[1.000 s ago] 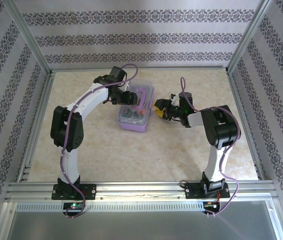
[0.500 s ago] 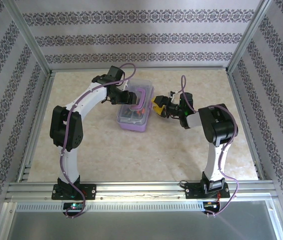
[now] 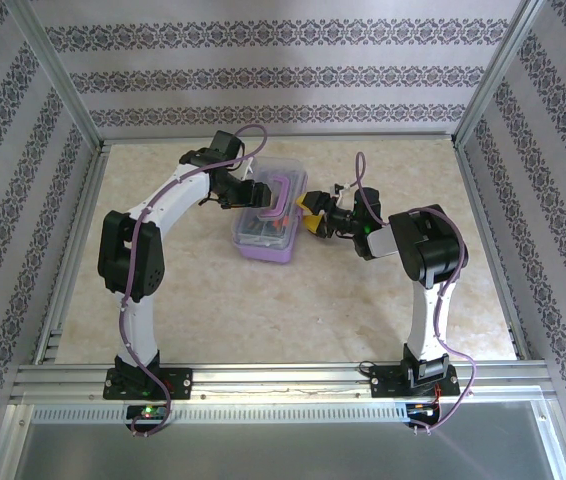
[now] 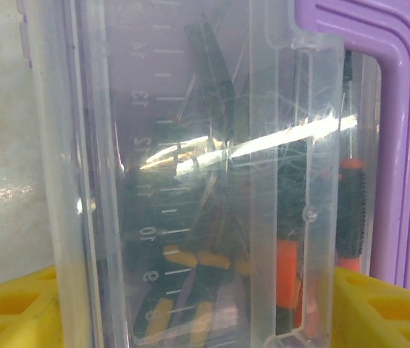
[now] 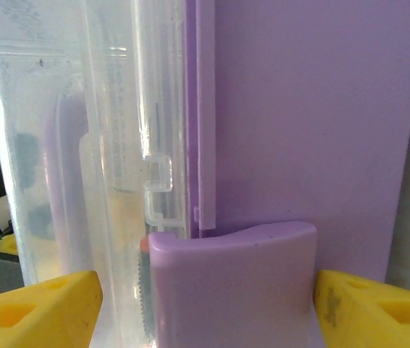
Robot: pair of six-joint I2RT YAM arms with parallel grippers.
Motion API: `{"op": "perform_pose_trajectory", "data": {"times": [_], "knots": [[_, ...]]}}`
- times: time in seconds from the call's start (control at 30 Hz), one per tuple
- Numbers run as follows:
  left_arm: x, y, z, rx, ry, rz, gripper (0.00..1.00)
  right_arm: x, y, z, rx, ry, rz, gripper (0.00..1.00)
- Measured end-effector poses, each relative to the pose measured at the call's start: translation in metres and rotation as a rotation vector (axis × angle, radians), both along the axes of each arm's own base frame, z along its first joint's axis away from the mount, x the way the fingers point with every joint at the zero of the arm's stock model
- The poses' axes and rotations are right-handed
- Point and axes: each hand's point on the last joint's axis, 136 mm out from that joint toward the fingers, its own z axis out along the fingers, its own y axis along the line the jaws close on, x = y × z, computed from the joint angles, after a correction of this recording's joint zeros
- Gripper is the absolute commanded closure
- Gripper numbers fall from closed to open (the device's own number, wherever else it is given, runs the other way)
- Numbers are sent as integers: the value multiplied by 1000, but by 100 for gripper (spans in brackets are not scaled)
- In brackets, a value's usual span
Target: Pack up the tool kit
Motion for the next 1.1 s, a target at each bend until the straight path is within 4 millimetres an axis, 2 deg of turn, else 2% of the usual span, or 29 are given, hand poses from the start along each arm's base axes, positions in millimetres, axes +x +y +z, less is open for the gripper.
{"op": "perform_pose_trajectory", "data": {"times": [0.4, 0.8, 1.1], "knots": [[0, 0, 0, -3, 3, 0, 68, 2, 2, -2, 28, -2, 8, 23], [1, 2, 0, -6, 4, 4, 69, 2, 3, 7, 85, 31, -14, 27], [1, 2, 0, -6, 3, 4, 69, -2, -3, 5, 101, 44, -36, 32]]}}
